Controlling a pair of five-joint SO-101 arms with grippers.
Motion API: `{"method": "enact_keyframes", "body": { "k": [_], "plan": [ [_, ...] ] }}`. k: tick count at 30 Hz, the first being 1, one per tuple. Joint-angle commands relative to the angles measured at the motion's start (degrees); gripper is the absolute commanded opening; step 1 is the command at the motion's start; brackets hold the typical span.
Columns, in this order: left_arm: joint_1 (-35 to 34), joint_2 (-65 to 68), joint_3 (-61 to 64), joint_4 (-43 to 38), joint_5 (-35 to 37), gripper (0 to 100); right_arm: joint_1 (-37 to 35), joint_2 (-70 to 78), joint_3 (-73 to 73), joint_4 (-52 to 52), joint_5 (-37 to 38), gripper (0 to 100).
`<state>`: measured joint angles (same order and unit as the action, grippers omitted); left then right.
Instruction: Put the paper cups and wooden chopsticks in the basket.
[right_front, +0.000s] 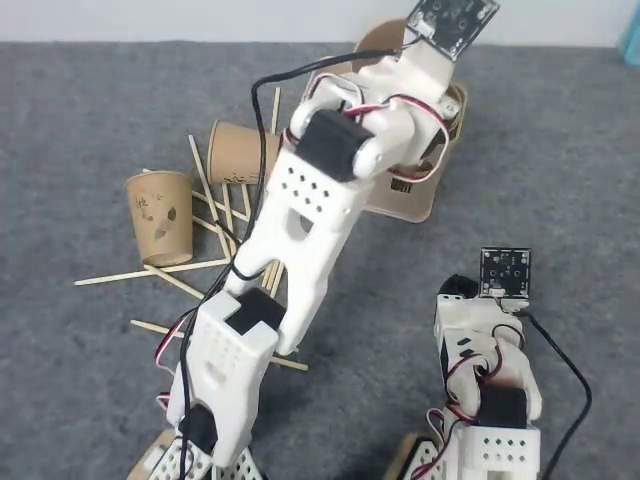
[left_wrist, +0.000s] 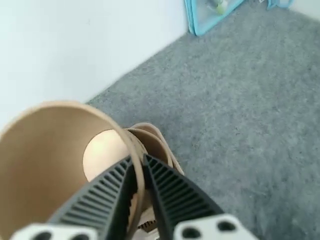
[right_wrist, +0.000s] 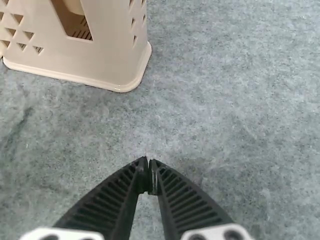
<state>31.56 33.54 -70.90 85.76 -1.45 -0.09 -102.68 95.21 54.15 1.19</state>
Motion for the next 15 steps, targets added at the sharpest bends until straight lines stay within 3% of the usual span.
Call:
{"method": "enact_keyframes", "body": {
  "k": [1, 5, 10, 15],
  "plan": [
    [0.44, -0.53, 2.51, -4.13, 0.53, 1, -0.40, -0.40, 1.23, -1.19, 0.88, 0.8],
    [0.35, -0.97, 2.68, -2.11, 0.18, 3, -0.40, -0.48, 1.23, -1.54, 0.88, 0.8],
    [-0.44, -1.14, -0.92, 4.13, 1.23, 23, -0.40, -0.48, 1.23, -1.63, 0.88, 0.9],
    [-1.76, -0.97, -9.80, 5.01, 6.86, 24, -0.40, -0.48, 1.23, -1.63, 0.88, 0.9]
  ]
}}
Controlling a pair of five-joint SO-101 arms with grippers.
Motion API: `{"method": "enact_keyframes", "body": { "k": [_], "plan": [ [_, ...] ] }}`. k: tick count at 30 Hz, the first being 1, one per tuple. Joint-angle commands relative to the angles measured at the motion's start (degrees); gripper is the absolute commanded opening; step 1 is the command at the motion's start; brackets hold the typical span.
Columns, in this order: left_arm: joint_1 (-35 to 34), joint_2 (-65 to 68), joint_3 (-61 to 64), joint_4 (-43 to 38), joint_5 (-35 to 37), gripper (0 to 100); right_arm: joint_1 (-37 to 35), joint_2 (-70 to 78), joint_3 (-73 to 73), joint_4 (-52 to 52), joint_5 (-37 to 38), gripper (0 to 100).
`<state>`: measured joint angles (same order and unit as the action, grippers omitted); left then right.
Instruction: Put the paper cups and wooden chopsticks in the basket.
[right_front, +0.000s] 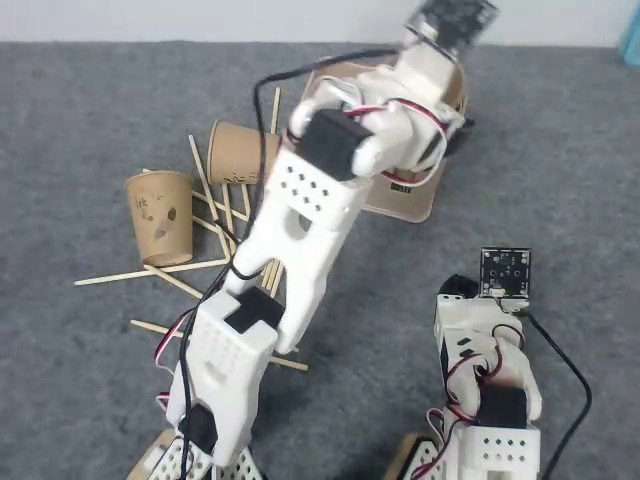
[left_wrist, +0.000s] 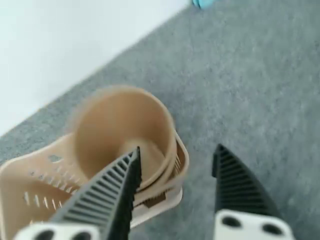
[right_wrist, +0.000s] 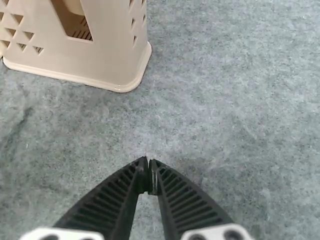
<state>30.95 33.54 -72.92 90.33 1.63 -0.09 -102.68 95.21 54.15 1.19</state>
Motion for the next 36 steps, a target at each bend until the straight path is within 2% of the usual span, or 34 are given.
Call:
{"method": "enact_keyframes", "body": {
  "k": [1, 4, 8, 13, 16, 19, 22, 25, 36],
  "plan": [
    [-1.23, -0.97, -9.63, 0.62, 3.96, 24, -0.40, -0.48, 1.23, -1.63, 0.88, 0.9],
    [-1.58, -0.62, -13.58, 1.49, 5.80, 24, -0.40, -0.48, 1.23, -1.63, 0.88, 0.8],
    [-2.11, -0.44, -14.46, 2.02, 8.62, 18, -0.40, -0.48, 1.23, -1.63, 0.88, 0.8],
    [-1.93, 3.52, -14.90, 1.32, 8.44, 0, -0.40, -0.48, 1.23, -1.45, 0.88, 0.8],
    [-2.20, 8.70, -17.80, 1.14, 8.88, 2, -0.40, -0.48, 1.23, -1.27, 0.88, 0.8],
    [-2.55, 14.86, -24.04, 1.05, 13.45, 1, -0.40, -0.48, 1.23, -1.27, 0.88, 0.8],
    [-2.55, 16.88, -23.08, -1.49, 17.05, 1, -0.40, -0.48, 1.23, -1.36, 0.88, 0.8],
    [-2.29, 17.41, -23.16, -1.32, 17.32, 1, -0.40, -0.48, 1.23, -1.63, 0.88, 0.8],
    [0.18, 13.71, -23.08, 9.93, 14.86, 1, -0.40, -0.48, 1.23, -2.42, 0.97, 0.8]
  ]
}}
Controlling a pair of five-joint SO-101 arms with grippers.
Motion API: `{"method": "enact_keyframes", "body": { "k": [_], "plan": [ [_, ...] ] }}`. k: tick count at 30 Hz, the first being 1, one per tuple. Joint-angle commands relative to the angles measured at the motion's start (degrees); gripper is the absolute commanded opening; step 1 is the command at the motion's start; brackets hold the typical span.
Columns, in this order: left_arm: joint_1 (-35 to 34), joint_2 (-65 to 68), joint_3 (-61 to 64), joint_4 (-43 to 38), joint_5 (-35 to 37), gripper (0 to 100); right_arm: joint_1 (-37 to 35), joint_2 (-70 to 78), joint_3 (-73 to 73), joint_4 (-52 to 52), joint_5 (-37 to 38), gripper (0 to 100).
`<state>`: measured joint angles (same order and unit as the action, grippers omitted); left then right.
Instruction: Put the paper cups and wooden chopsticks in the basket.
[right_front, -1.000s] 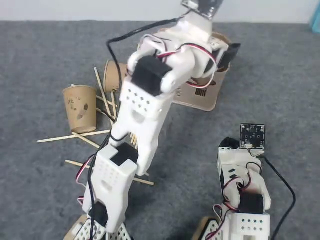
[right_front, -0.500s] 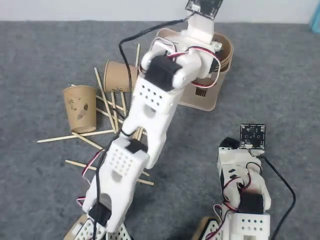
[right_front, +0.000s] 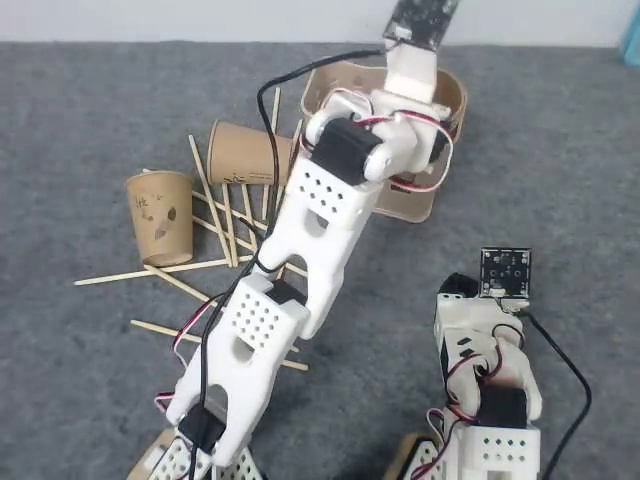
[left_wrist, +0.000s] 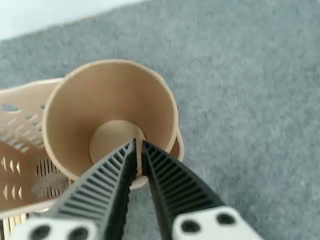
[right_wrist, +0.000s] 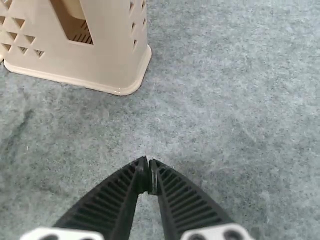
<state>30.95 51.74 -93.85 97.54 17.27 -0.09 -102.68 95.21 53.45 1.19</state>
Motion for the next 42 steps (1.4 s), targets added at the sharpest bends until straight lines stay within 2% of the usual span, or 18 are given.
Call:
{"method": "enact_keyframes", "body": {
  "k": [1, 8, 12, 15, 30, 33, 38, 42],
  "plan": [
    [-0.09, -4.84, -2.15, 2.90, -0.79, 1, -0.40, -0.48, 1.23, -1.71, 0.97, 0.8],
    [-1.05, -6.77, -2.07, 3.16, -0.79, 1, -0.40, -0.48, 1.23, -1.71, 0.97, 0.8],
    [-1.23, -2.90, -2.15, 2.81, -0.44, 1, -0.40, -0.48, 1.23, -1.71, 0.97, 0.8],
    [-1.23, -0.44, -2.24, 2.81, 2.46, 1, -0.40, -0.48, 1.23, -1.71, 0.97, 0.8],
    [-2.99, -9.32, -1.10, 3.69, 0.00, 1, -0.22, -0.31, 1.23, -2.68, 0.97, 0.8],
    [-3.52, -11.25, 4.88, 3.69, -1.41, 1, -0.31, -0.31, 1.23, -2.59, 0.97, 0.8],
    [-2.90, -21.63, 23.78, 3.34, -2.81, 1, -0.31, -0.40, 1.23, -2.59, 0.97, 0.8],
    [-2.55, -29.80, 30.81, 1.76, -2.90, 1, -0.40, -0.48, 1.23, -2.59, 0.97, 0.8]
  ]
}}
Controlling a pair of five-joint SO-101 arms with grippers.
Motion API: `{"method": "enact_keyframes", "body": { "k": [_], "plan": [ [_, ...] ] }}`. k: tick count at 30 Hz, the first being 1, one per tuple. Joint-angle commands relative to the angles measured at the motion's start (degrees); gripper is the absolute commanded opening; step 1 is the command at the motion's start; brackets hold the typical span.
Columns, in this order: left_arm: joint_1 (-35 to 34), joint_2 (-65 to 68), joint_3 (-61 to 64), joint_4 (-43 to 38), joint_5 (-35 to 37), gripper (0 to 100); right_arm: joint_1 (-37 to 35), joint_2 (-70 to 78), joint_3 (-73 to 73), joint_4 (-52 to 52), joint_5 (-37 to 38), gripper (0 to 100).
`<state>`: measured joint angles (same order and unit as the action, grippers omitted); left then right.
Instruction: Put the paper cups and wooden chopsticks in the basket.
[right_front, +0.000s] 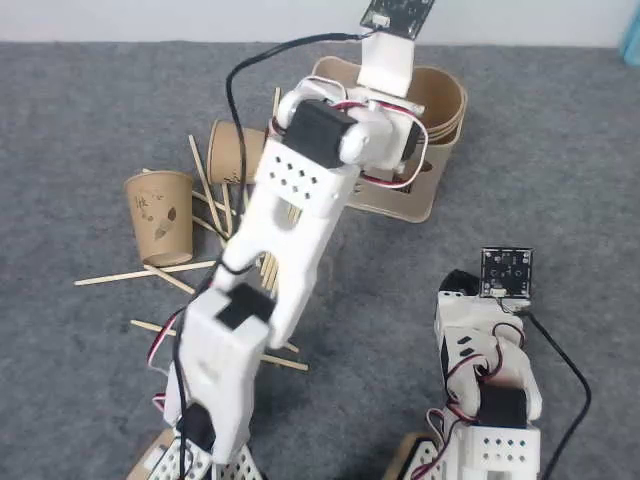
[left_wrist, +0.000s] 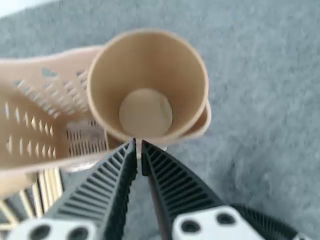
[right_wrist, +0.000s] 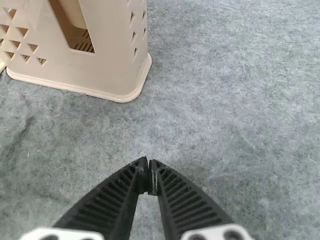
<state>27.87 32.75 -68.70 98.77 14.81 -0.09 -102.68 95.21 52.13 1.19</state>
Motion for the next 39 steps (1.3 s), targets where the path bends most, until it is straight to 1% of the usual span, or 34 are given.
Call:
{"method": "enact_keyframes", "body": {
  "k": [1, 4, 7, 13, 16, 19, 23, 26, 29, 31, 33, 39],
  "plan": [
    [0.26, -11.87, 6.81, -0.88, -0.18, 1, -0.40, -0.48, 1.23, -1.27, 0.97, 0.8],
    [-1.05, -12.75, 9.63, -6.59, 3.25, 1, -0.40, -0.40, 1.23, -1.27, 0.97, 0.8],
    [-1.93, -12.92, 13.23, -13.45, 5.01, 1, -0.40, -0.40, 1.23, -1.27, 0.97, 0.8],
    [0.70, -15.74, 23.52, -18.37, 5.10, 1, -0.22, -0.31, 1.23, -1.01, 0.97, 0.8],
    [2.20, -22.42, 33.36, -24.35, 4.92, 1, -0.22, -0.31, 1.23, -1.01, 0.97, 0.8],
    [2.64, -31.74, 48.84, -35.78, 4.84, 1, -0.31, -0.31, 1.23, -1.10, 0.97, 0.8],
    [1.49, -42.99, 72.22, -58.02, 5.01, 1, -0.40, -0.31, 1.23, -1.19, 0.97, 0.8],
    [2.20, -48.79, 88.22, -74.90, 5.27, 1, -0.40, -0.31, 1.23, -1.19, 0.97, 0.8],
    [2.73, -51.78, 100.26, -88.53, 5.19, 1, -0.40, -0.31, 1.23, -1.19, 0.97, 0.8],
    [2.46, -52.04, 104.92, -95.21, 5.10, 1, -0.40, -0.22, 1.23, -1.19, 0.97, 0.8],
    [2.11, -51.52, 107.03, -98.64, 5.01, 1, -0.40, -0.13, 1.23, -1.19, 0.97, 0.8],
    [2.46, -48.62, 107.12, -99.16, 5.01, 1, -0.40, -0.13, 1.23, -0.92, 0.97, 0.8]
  ]
}}
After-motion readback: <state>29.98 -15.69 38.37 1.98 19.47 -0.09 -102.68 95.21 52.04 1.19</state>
